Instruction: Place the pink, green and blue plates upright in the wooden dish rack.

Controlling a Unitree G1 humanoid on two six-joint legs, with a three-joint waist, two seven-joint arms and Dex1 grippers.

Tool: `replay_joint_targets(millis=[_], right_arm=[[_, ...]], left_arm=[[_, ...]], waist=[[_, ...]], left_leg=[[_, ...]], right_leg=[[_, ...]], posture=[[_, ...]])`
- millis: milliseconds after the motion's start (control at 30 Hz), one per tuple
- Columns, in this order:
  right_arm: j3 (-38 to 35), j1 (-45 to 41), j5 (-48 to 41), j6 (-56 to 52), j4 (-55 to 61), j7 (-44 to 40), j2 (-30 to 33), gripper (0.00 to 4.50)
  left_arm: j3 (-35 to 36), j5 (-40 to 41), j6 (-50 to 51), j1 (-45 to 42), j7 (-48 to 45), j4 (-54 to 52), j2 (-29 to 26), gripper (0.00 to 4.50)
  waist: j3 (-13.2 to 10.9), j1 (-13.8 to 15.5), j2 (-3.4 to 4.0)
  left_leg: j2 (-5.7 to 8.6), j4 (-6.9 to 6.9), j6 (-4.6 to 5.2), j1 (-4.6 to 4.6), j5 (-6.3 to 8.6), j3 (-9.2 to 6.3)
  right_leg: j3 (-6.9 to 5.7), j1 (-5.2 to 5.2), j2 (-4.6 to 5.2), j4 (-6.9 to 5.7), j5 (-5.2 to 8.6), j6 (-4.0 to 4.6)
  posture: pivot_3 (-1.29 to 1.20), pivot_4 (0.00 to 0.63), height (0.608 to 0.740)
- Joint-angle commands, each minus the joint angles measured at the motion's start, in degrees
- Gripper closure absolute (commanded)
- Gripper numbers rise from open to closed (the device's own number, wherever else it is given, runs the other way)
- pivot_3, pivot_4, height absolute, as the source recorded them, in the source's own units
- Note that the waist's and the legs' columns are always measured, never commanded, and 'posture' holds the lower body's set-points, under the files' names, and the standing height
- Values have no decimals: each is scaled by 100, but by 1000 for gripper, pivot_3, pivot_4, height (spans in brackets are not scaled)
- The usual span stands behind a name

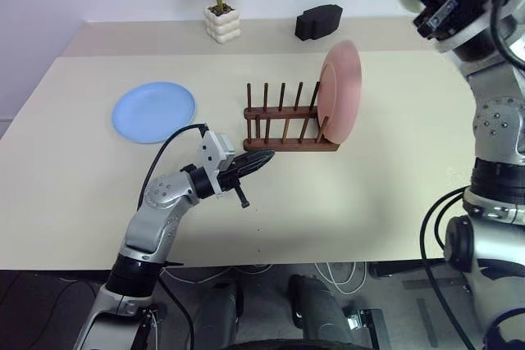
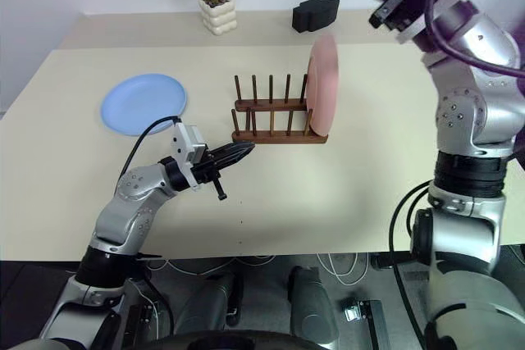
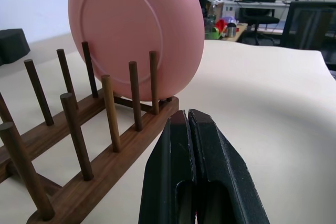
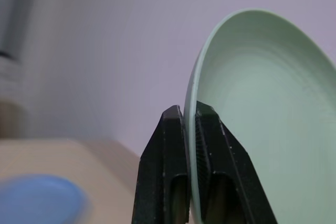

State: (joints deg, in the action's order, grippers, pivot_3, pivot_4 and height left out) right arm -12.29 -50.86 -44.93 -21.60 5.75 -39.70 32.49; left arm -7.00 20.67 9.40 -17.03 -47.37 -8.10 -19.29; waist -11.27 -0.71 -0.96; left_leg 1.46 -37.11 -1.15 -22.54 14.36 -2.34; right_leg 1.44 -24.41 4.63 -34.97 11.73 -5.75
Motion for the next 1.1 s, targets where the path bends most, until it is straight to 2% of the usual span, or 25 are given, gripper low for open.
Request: replay_joint_targets(millis=[33, 167, 367, 733, 1100], right_arm=[[-160, 41, -1356, -818, 755, 521, -488, 4470], [-48, 361, -2220, -1382, 1136, 1341, -1159, 4470], [114, 803, -2134, -1489, 1087, 2105, -1733, 4470], [-133, 1040, -2598, -1814, 684, 2734, -1897, 4470], [-167, 1135, -2562, -1939, 487, 3038, -2063, 4470]], left_arm=[[228, 100, -122, 80, 83, -318, -42, 4500], [535, 162, -104, 151, 193, -394, -175, 4500], [880, 225, -110, 220, 200, -356, -435, 4500], [920, 213, -85, 263, 240, -410, -450, 4500], [874, 213, -63, 225, 267, -425, -438, 4500]], waist=[[0, -2, 0], [0, -8, 0], [0, -5, 1], [0, -17, 1], [0, -25, 1]], left_leg=[[-1, 1, 0, 0, 0, -9], [-2, 2, 0, -1, 0, -28], [0, 2, 0, -3, 0, -27], [-1, 3, 0, -5, 0, -25], [-1, 5, 0, -6, 0, -25]], right_leg=[[0, -1, 0, -1, 0, 0], [-3, -4, -1, -5, 0, 1], [-5, -5, -1, -3, 0, 1], [-5, -8, -4, -4, 0, 1], [-5, -10, -6, -3, 0, 1]], posture=[[0, 150, 731], [0, 150, 731], [0, 150, 731], [0, 150, 731], [0, 150, 731]])
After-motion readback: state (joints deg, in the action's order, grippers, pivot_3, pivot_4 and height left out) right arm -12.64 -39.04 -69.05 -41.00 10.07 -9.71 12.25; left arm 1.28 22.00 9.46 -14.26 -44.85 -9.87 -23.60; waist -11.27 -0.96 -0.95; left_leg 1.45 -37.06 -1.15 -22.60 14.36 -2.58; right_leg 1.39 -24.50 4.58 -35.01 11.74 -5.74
